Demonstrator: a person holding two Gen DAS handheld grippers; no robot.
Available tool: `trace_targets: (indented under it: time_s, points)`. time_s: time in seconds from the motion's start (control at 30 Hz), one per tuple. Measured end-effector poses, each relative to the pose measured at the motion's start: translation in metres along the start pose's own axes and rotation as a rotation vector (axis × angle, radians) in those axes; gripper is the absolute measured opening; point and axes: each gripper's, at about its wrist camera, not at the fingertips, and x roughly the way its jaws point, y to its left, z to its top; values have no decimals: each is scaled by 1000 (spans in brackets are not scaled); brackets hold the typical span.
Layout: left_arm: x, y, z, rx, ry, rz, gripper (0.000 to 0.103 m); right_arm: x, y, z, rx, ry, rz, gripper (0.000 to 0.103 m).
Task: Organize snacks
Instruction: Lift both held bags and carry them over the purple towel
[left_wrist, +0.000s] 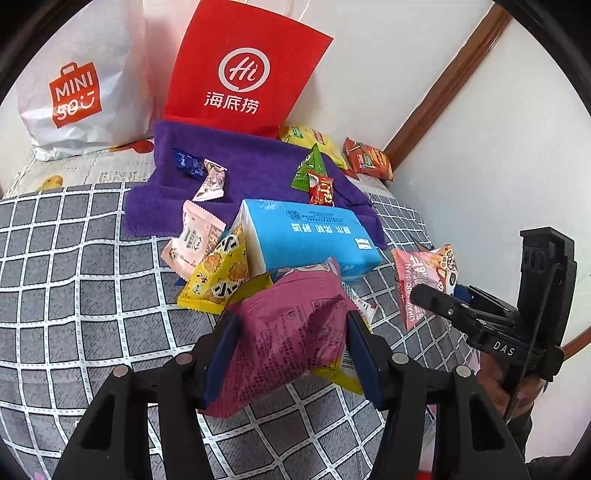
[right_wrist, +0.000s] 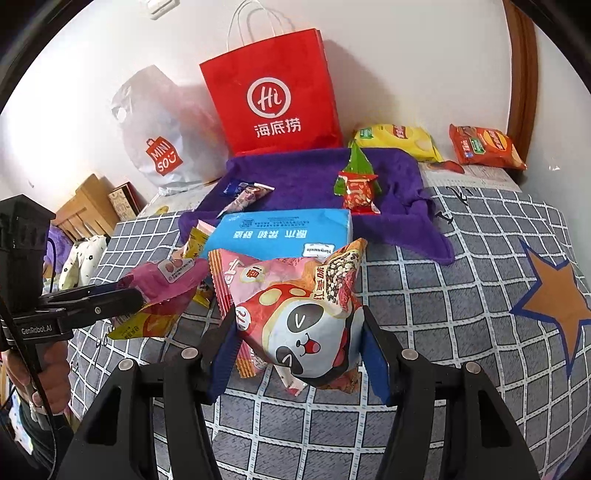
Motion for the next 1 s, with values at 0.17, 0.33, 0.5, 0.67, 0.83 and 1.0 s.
trace_targets:
  time_s: [0.17,0.33,0.5,0.67,0.83,1.0]
  points:
    - [-3,1,9,4,-7,2,56,1,3,7,-1,-9,6,60]
    - [-8,-1,18,11,-18,1,55,4,4,16,2,-17,14,60]
    - [-8,-2,27,14,-24,4,55,7,5,26,2,-24,25,60]
    - [-8,-1,34,11,-29,1,55,11,9,35,-3,-31,33,60]
    - [-10,-1,43,11,-34,4,55,13,12,47,-6,-42,35,60]
    - [-11,-4,52,17,-39,4,55,14,16,59,-13,-54,35,60]
